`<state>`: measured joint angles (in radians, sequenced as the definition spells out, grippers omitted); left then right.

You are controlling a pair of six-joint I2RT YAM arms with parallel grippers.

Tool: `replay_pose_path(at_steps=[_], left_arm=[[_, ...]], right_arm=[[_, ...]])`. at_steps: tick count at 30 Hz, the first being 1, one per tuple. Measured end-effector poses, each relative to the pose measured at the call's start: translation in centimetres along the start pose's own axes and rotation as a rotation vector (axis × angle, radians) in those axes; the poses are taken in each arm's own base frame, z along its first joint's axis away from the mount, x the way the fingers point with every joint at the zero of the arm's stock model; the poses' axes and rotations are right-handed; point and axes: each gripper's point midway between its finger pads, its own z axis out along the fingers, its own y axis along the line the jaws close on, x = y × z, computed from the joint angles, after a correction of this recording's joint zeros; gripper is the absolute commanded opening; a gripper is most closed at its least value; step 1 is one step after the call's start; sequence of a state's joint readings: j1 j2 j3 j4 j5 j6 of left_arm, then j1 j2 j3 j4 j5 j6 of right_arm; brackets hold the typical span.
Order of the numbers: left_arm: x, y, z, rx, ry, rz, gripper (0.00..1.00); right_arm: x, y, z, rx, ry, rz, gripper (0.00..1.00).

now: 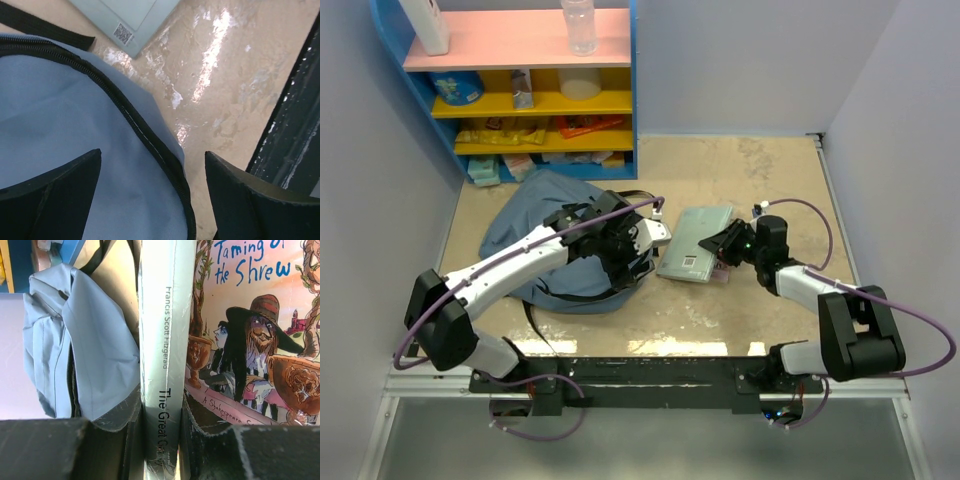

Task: Pack the student bag
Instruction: Pick up the book from the center of the board.

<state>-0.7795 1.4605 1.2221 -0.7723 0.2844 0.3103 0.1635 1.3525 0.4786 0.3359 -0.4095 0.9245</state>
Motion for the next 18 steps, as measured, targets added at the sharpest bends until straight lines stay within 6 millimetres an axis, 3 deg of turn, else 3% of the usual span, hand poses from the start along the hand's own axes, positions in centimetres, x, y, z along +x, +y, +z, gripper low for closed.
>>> replay_pose_path(at_steps=[6,9,10,13,18], left_arm=[[0.3,1.0,0.3,-0.084,0.025,0.016,0.73],[0.5,1.3,0.7,-0.105,0.038,0.015,0.46],[0.7,1.4,1.0,-0.11,0.049,0.015,0.25],[1.8,1.6,1.9,-0.123,0.095,0.015,0.0],[2.3,2.1,2.3,-0.142,0.137,0.01,0.0]], right_arm=[[0.1,0.0,-0.1,0.004,0.002,0.0,0.0],[0.1,-0.1,-0.1,0.006,0.004,0.002,0.0],[0.1,-0.1,-0.1,0.007,0.005,0.002,0.0],[0.1,0.1,-0.2,0.006,0.004,0.001,0.0],[-0.1,0.9,-1.0,-0.009,-0.007,-0.007,0.0]])
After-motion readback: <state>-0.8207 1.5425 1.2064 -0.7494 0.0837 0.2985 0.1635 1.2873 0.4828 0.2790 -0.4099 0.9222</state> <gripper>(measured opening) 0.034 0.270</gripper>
